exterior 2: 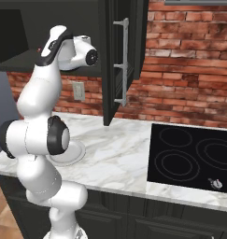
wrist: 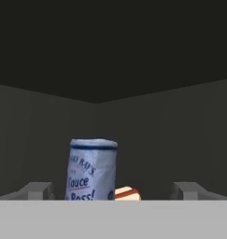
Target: Pick the shrimp from the plate and place it on the cutting board. Then pick the condiment bottle from the cabinet and place it next to the cutting board.
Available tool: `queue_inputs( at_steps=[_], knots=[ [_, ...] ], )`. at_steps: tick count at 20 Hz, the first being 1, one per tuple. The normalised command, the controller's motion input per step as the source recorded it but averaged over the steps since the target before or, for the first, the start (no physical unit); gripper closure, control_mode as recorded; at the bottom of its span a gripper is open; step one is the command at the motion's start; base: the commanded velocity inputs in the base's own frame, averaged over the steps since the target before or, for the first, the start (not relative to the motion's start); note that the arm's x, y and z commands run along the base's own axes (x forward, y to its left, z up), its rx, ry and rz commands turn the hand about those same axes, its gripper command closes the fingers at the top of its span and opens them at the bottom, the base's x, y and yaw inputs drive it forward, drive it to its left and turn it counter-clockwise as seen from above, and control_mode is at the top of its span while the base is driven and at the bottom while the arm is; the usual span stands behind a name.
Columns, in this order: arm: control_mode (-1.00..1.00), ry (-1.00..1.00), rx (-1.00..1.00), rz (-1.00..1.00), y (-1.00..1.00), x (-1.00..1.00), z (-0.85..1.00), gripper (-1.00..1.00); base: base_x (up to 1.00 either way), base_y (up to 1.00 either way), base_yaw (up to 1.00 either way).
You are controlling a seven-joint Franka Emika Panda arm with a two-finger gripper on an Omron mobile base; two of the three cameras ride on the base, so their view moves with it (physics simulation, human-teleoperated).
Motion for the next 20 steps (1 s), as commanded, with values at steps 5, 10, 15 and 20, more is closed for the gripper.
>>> queue_inputs(
  at_steps=[5,10,15,20],
  knots=[
    [-1.0,0.0,0.0,0.0,0.05,0.04,-0.01,1.0,0.0,0.0,0.0],
    [-1.0,0.01,0.0,0.0,0.0,0.0,0.0,1.0,0.0,0.0,0.0],
    [-1.0,0.0,0.0,0.0,0.0,0.0,0.0,1.0,0.0,0.0,0.0],
    [-1.0,0.0,0.0,0.0,0.0,0.0,0.0,1.0,0.0,0.0,0.0]
  ],
)
